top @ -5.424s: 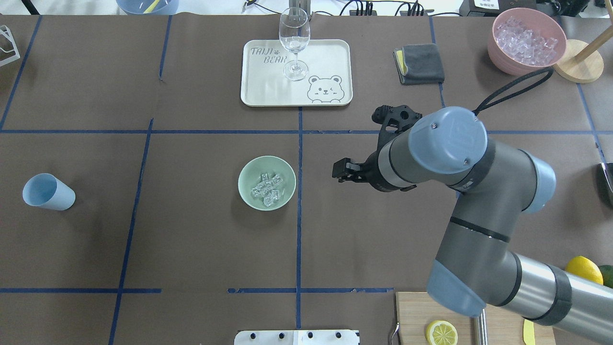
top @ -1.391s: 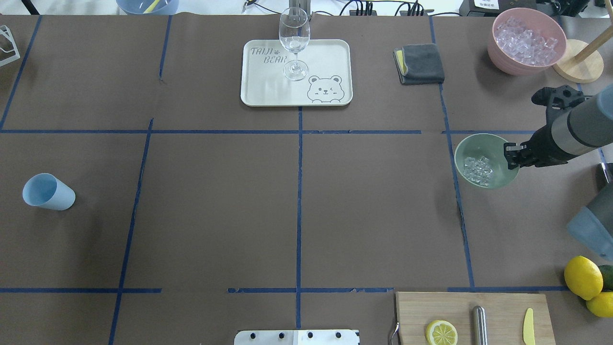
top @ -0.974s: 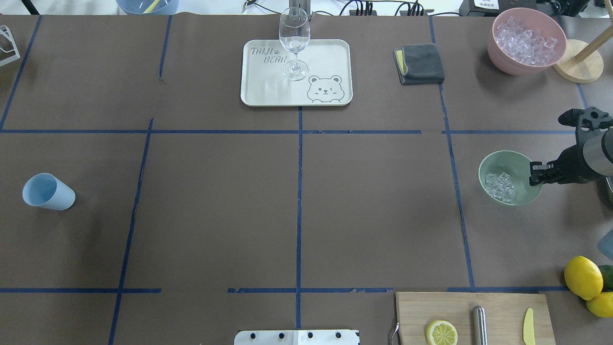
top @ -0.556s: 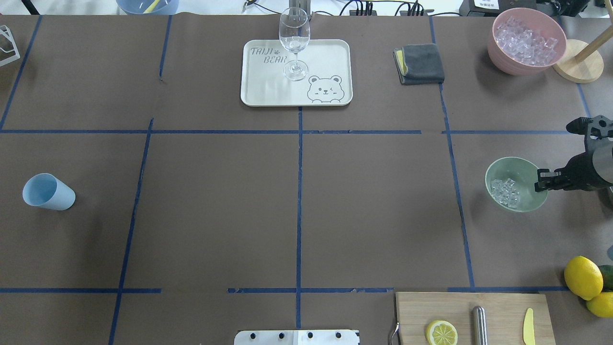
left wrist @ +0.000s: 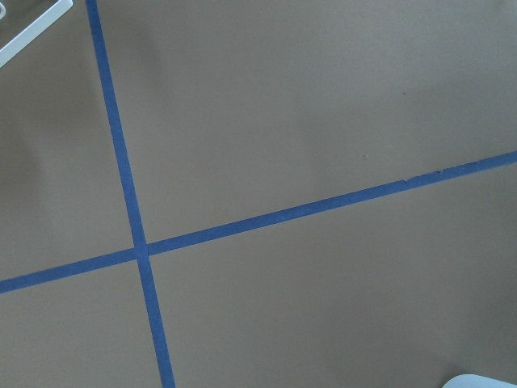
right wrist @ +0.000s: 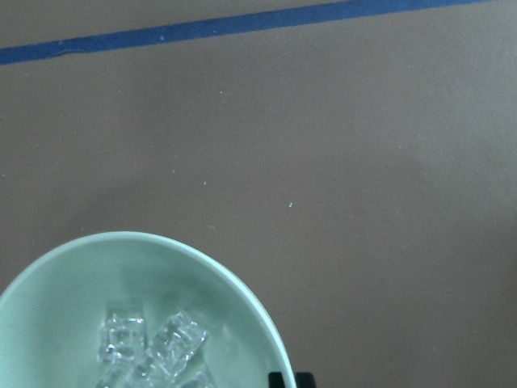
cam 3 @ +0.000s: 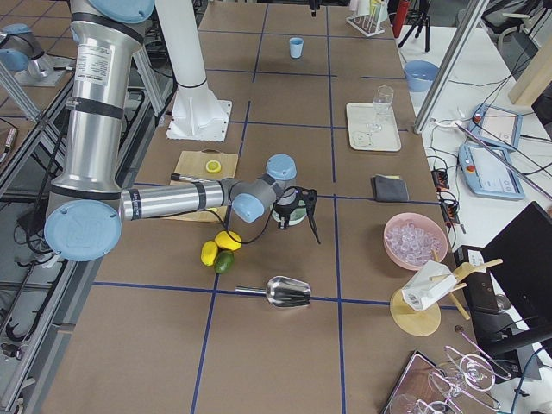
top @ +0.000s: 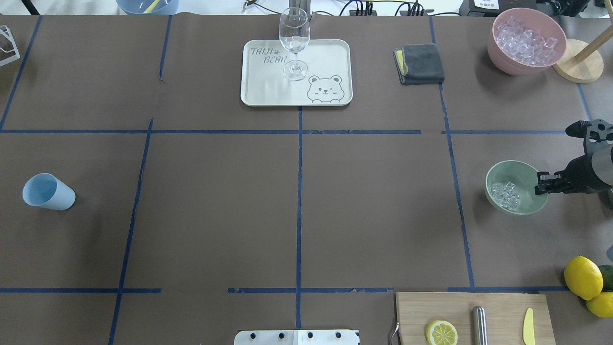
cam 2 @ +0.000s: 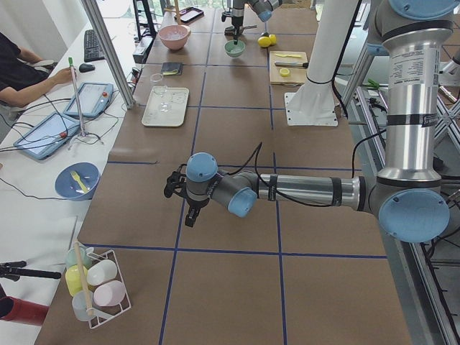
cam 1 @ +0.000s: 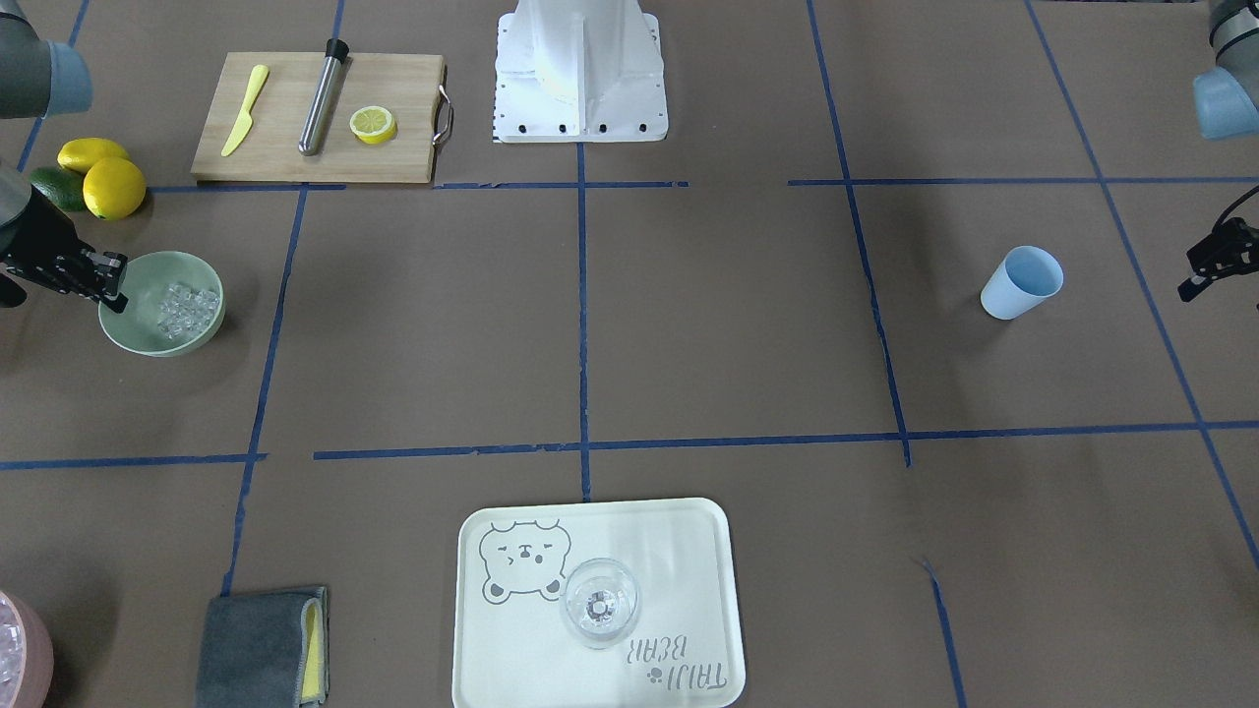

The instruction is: Pour ice into bowl

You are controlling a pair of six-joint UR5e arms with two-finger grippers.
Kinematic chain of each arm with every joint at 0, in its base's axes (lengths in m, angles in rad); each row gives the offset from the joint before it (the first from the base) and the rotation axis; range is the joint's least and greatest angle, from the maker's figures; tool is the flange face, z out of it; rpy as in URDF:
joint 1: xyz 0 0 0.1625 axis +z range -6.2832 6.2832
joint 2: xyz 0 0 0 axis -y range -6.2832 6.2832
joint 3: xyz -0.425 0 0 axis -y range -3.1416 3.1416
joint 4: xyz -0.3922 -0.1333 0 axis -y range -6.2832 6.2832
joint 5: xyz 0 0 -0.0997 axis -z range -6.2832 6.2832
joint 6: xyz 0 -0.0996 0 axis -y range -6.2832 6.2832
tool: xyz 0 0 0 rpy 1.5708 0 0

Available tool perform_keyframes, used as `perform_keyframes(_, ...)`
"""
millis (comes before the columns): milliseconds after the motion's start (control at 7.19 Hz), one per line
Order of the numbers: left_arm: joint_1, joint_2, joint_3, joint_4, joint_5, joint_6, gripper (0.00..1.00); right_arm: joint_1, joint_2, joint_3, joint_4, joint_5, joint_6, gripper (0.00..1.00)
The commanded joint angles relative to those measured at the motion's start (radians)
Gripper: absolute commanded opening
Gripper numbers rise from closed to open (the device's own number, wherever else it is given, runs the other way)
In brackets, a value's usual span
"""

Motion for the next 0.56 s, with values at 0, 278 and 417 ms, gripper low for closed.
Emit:
perform_keyframes(0,-0.001,0.001,-0.002,0.000,0.001,0.000,1.00,0.000,0.006,-0.015,0.001,0.001,-0.001,0.01)
perform_keyframes(278,-0.002,0.001,-0.001,0.000,0.001,0.000,1.00,0.000,0.007,-0.010,0.003,0.002,0.000,0.99)
perform_keyframes(417,-0.002,0.001,-0.002,0.000,0.001,0.000,1.00,0.001,0.006,-0.006,0.004,0.004,-0.004,1.00)
